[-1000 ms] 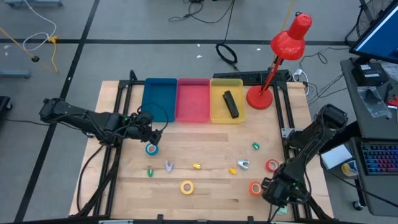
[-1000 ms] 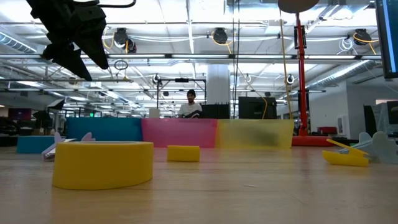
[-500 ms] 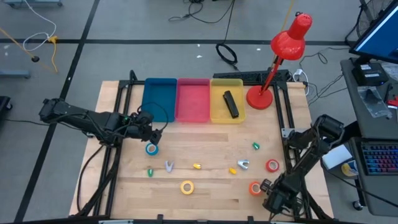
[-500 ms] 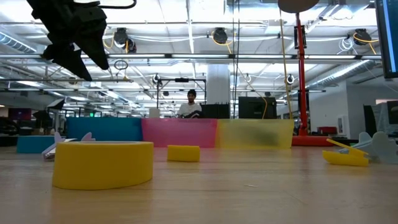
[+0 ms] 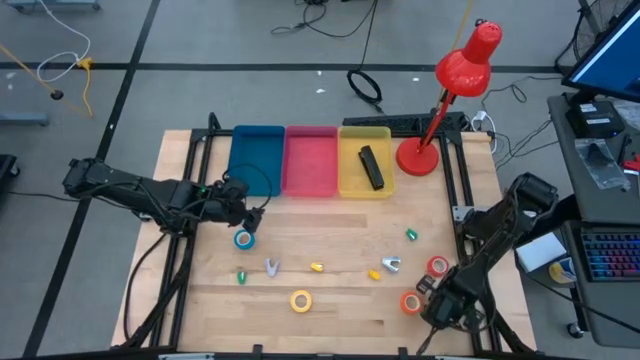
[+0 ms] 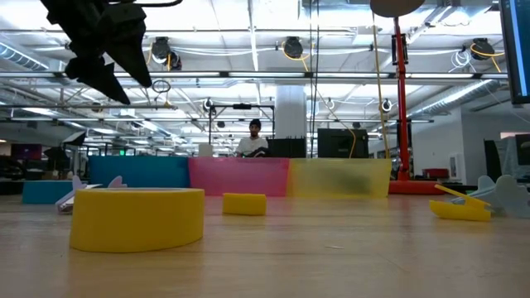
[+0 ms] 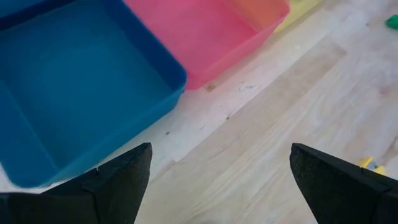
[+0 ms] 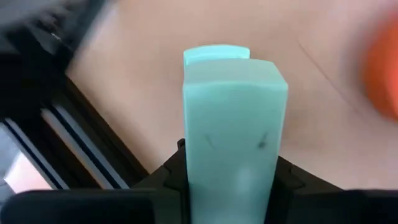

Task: Pick and place Stapler, Stapler remover, tape
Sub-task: Put the large light green stapler into the yellow bin

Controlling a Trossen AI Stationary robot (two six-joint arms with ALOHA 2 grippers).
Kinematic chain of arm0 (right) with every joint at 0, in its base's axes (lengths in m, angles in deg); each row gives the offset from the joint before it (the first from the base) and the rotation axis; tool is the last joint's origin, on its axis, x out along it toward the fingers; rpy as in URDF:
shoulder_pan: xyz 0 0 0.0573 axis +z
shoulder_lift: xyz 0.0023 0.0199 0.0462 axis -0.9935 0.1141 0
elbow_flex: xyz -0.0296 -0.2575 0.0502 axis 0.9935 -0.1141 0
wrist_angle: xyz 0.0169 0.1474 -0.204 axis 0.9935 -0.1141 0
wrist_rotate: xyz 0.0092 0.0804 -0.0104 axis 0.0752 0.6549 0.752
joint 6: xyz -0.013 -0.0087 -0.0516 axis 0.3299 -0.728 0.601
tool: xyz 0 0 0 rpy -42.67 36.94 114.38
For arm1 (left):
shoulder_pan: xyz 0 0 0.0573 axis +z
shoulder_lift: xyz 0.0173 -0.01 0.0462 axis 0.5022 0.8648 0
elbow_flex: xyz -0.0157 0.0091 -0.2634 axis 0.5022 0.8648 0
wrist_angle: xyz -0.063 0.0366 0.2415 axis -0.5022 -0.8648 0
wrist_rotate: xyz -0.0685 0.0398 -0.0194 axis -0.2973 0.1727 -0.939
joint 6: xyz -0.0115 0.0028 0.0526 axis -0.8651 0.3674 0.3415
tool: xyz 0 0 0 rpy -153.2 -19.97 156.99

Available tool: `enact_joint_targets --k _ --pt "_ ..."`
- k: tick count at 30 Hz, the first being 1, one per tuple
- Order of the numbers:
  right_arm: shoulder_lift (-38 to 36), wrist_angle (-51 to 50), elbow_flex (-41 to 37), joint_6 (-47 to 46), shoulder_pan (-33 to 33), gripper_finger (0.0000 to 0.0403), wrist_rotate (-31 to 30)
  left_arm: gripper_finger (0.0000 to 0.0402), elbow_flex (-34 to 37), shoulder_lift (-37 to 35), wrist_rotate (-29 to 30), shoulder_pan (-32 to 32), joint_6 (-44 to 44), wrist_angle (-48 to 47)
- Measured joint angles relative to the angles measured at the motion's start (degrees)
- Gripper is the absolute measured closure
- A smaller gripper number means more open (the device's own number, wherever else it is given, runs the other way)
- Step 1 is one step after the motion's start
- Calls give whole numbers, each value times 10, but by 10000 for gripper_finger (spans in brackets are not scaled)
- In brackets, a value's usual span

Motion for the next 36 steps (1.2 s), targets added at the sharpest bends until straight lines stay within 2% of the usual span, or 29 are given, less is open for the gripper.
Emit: enact_joint_targets --k 7,11,17,23,28,36 --pt "-64 -34 -2 -6 -41 299 -7 23 0 0 0 0 14 10" --pt "-107 -39 -2 -33 -69 299 -35 23 0 0 0 0 14 17" --pt "-175 -47 -1 -92 -126 299 -129 23 0 0 0 0 23 42" --pt "-211 -38 0 -96 -217 299 -235 23 0 0 0 0 25 66" --pt "-213 40 0 -102 -310 299 -246 23 0 0 0 0 23 70" --pt "-200 216 1 -173 -446 299 -245 23 0 0 0 0 20 70"
